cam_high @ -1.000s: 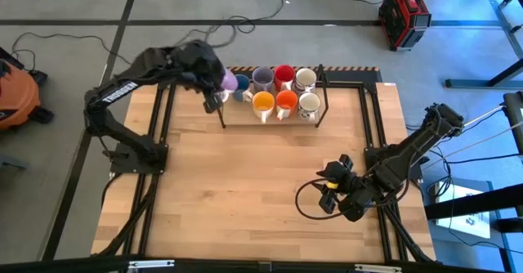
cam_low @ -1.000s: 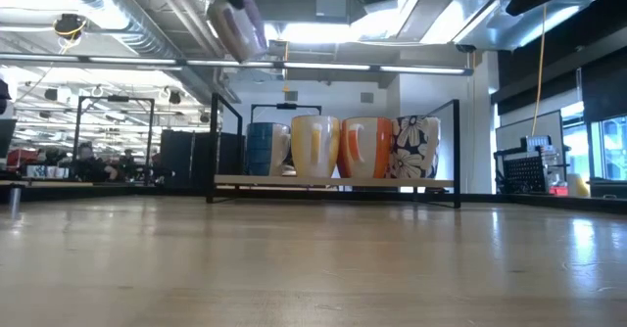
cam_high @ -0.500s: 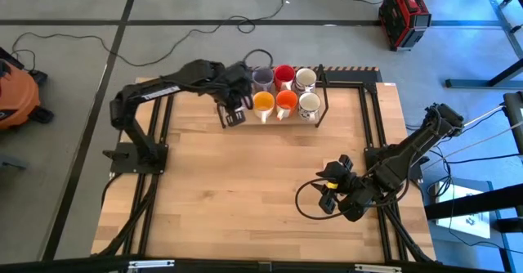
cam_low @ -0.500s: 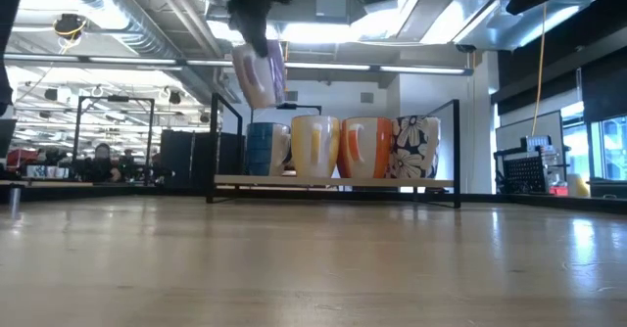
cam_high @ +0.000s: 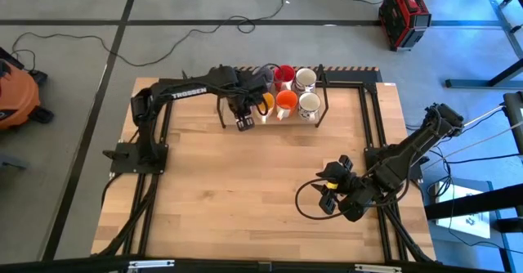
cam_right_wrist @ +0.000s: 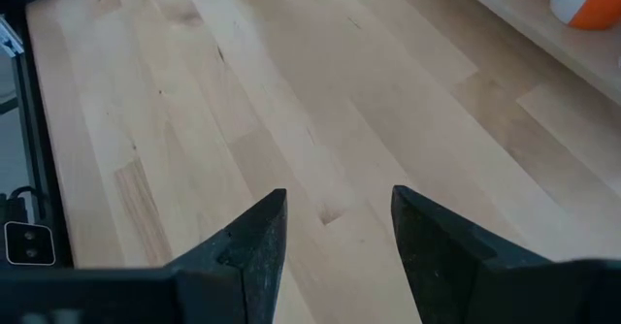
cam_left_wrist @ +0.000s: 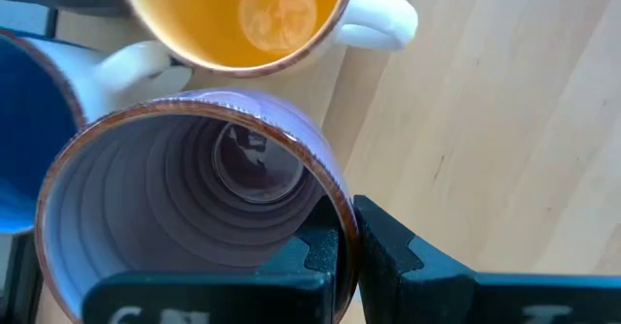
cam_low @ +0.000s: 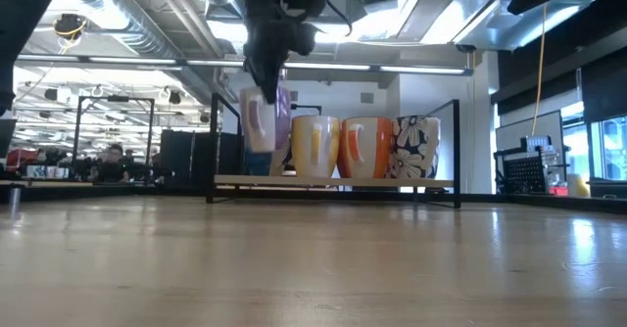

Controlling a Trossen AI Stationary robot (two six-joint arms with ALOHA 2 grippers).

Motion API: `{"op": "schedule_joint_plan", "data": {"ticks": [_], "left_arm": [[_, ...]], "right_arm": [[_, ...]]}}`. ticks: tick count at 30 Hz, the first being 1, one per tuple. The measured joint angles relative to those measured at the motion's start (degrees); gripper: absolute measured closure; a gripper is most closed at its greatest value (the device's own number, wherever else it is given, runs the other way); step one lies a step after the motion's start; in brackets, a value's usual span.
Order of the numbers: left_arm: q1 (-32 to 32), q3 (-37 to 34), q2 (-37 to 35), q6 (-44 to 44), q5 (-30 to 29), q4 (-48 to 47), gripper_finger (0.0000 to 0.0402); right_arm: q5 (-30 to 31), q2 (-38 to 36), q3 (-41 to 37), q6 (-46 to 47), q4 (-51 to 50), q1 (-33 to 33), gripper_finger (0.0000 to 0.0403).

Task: Place coffee mugs
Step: Put the purple patterned mug on the shelf

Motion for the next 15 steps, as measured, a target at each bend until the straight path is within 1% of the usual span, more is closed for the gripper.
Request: {"op": "schedule_joint_plan", "data": {"ticks": [8,15], "left_arm": [[1.1,-0.2,2.5,0.6,0.1,0.5,0.0390],[2.8,-3.2,2.5,1.2,0.2,2.0,0.0389]], "right_arm": [[0.1,0.0,0.0,-0.2,0.0,0.0,0.0228],[1.1,0.0,0.0,-0.4,0.5,0.0,0.0228]]}}
